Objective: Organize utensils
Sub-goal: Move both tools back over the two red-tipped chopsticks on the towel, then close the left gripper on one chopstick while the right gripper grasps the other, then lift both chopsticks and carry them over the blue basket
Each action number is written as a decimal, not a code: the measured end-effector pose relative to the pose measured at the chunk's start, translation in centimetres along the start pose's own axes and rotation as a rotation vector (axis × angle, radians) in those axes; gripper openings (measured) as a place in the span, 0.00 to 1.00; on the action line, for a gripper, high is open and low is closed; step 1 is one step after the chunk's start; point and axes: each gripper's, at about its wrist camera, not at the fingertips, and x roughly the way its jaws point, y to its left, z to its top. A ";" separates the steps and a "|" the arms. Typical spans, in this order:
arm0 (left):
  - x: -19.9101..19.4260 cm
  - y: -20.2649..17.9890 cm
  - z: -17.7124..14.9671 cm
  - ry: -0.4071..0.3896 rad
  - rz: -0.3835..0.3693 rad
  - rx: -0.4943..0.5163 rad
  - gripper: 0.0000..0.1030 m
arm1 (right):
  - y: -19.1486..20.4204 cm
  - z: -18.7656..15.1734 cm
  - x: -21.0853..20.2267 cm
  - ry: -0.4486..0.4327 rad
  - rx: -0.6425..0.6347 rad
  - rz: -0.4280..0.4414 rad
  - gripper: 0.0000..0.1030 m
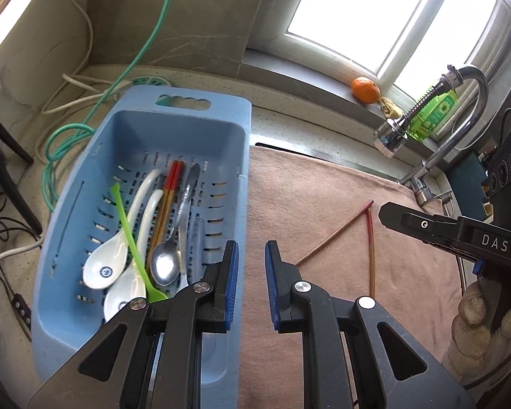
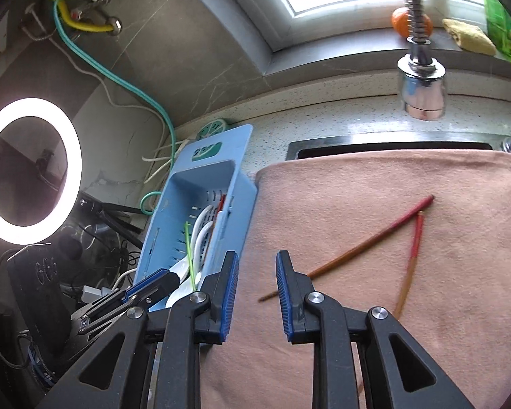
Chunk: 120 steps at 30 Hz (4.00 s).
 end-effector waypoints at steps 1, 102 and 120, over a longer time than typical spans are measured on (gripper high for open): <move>0.3 -0.6 0.0 0.006 -0.007 0.011 0.14 | -0.8 0.0 -0.4 -0.009 0.015 -0.009 0.20; 7.3 -9.4 -5.7 0.229 -0.024 0.184 0.26 | -9.6 -6.0 1.1 0.115 0.054 -0.171 0.06; 7.8 -8.2 -4.8 0.213 -0.027 0.149 0.05 | -9.6 -6.3 -0.3 0.074 0.072 -0.166 0.06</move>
